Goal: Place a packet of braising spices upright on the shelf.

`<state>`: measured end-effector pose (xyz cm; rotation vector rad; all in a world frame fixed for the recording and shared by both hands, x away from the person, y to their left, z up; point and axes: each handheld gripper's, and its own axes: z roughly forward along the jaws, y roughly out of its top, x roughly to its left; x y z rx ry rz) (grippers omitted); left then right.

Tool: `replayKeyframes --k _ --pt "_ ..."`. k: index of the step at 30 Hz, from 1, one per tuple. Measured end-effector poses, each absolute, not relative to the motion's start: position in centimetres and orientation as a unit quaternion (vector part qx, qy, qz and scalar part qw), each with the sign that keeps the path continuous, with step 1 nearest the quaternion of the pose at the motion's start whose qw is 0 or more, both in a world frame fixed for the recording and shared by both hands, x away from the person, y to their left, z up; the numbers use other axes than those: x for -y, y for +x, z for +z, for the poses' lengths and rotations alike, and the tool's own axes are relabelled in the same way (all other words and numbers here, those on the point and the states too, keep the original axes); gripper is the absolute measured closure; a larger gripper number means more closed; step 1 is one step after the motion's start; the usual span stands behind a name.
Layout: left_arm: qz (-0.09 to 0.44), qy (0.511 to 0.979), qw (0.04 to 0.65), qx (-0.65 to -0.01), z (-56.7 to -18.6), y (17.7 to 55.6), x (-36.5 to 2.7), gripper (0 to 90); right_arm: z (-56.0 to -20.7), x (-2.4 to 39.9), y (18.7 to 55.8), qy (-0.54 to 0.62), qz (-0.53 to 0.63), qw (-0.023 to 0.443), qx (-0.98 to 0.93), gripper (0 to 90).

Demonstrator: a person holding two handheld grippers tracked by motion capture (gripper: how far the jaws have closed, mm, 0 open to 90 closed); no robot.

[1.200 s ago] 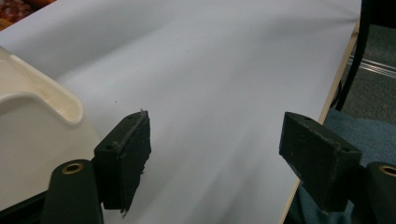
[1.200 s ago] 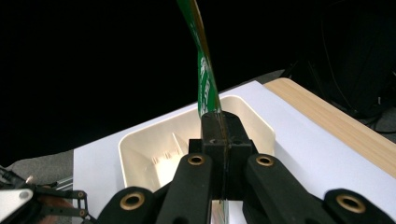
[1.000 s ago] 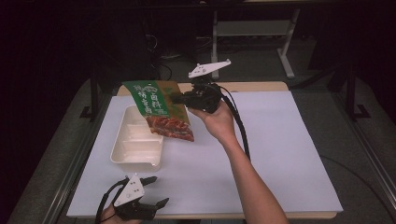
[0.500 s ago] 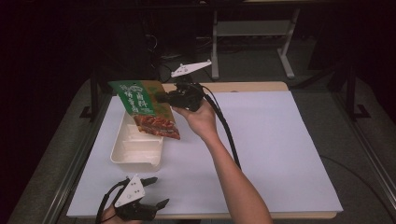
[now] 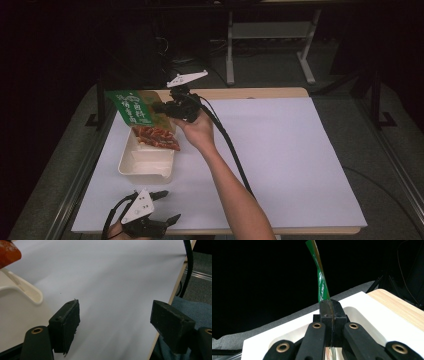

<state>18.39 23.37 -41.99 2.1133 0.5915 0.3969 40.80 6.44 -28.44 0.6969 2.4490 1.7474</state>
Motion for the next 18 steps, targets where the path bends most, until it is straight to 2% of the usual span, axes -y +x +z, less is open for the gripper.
replayKeyframes --k 18 --pt "0.163 0.849 0.445 -0.234 -41.9 18.1 -23.1 23.2 -30.1 -7.7 41.2 0.252 0.574 0.024 -0.779 90.0"
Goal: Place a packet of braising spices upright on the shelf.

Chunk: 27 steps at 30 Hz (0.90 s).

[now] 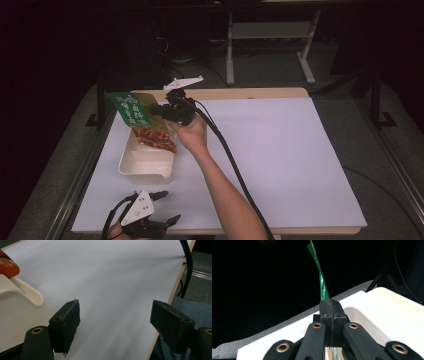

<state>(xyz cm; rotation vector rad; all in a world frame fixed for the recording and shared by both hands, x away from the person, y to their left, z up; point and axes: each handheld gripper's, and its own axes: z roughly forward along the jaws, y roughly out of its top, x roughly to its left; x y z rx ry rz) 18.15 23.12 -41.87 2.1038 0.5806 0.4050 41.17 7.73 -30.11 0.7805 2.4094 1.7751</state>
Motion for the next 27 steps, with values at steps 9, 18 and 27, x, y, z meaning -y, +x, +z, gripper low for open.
replayKeyframes --k 9,18,27 --pt "0.167 0.85 0.444 -0.229 -41.8 18.1 -23.2 23.2 -31.6 -8.4 41.5 0.274 0.562 0.019 -0.78 90.0" --pt "0.167 0.851 0.442 -0.23 -41.8 18.2 -23.1 23.2 -32.8 -7.4 41.4 0.27 0.57 0.012 -0.776 89.9" --pt "0.172 0.847 0.443 -0.238 -41.9 18.3 -23.1 23.0 -33.0 -7.0 41.1 0.263 0.571 0.017 -0.777 89.9"
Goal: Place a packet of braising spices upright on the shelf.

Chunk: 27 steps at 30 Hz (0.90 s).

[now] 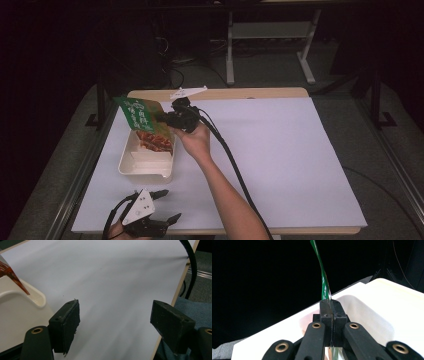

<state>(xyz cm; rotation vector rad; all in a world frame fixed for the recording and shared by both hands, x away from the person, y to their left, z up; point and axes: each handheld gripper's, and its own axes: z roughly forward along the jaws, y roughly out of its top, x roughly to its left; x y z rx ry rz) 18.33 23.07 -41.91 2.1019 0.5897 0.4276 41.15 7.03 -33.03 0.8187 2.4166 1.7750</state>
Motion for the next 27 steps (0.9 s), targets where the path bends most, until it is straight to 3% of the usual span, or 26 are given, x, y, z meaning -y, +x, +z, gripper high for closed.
replayKeyframes --k 9,10,13,15,27 --pt "0.173 0.848 0.442 -0.238 -42.0 18.4 -23.1 23.0 -33.0 -6.8 41.4 0.269 0.562 0.022 -0.782 85.7" --pt "0.172 0.847 0.442 -0.239 -42.0 18.4 -23.1 23.0 -33.0 -6.6 41.5 0.271 0.558 0.024 -0.784 80.2" --pt "0.172 0.848 0.442 -0.237 -42.0 18.5 -23.1 23.0 -33.0 -6.4 41.5 0.272 0.554 0.025 -0.786 79.7" --pt "0.174 0.848 0.441 -0.236 -42.0 18.5 -23.1 22.9 -32.9 -6.2 41.4 0.271 0.551 0.029 -0.789 72.4" --pt "0.175 0.851 0.437 -0.234 -42.1 18.6 -23.1 22.9 -32.6 -3.9 41.0 0.282 0.536 0.037 -0.795 62.7"
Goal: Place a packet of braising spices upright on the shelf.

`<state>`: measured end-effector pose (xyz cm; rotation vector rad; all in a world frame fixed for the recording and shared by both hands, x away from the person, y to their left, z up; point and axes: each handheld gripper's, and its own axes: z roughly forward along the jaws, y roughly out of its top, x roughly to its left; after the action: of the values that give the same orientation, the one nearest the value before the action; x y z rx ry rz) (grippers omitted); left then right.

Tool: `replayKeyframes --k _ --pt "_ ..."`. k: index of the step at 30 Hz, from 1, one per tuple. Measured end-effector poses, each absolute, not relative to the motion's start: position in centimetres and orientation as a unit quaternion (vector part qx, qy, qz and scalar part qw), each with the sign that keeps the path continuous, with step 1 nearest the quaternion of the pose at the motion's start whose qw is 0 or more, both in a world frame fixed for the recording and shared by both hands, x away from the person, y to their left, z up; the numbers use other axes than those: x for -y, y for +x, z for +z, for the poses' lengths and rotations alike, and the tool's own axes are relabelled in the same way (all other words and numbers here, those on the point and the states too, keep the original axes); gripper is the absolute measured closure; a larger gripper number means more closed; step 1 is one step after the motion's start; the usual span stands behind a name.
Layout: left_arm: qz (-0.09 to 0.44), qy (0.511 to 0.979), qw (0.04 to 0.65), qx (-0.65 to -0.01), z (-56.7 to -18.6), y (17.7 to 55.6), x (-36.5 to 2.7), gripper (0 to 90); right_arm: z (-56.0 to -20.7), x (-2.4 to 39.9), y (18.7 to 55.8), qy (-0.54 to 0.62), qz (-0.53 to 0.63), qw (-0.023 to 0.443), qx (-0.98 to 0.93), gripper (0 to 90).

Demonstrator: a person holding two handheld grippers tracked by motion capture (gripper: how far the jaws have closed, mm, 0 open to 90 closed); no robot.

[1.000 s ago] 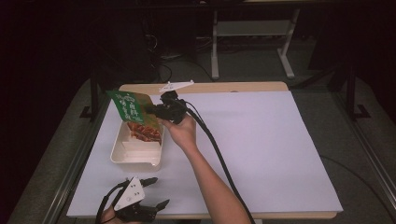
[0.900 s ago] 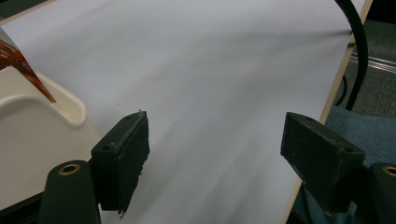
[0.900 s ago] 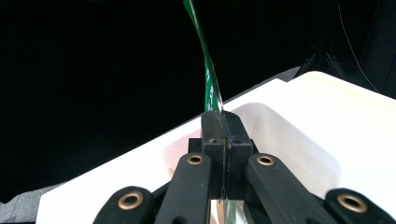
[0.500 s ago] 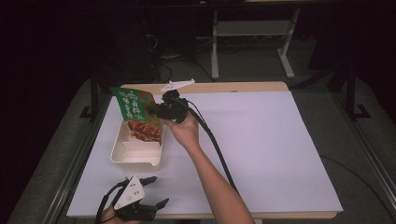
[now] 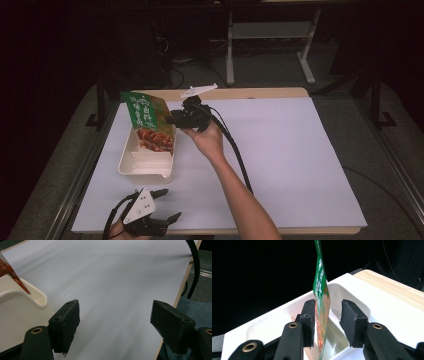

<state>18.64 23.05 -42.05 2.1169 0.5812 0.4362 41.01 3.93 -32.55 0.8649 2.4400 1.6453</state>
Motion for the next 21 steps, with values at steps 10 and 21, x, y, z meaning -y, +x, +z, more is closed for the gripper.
replayKeyframes --k 10,21 --pt "0.177 0.852 0.433 -0.234 -42.1 18.8 -23.0 22.8 -32.7 -1.6 40.5 0.281 0.537 0.032 -0.795 56.9" --pt "0.18 0.853 0.431 -0.233 -42.1 18.8 -23.0 22.7 -32.9 0.8 39.6 0.283 0.534 0.03 -0.796 51.8"
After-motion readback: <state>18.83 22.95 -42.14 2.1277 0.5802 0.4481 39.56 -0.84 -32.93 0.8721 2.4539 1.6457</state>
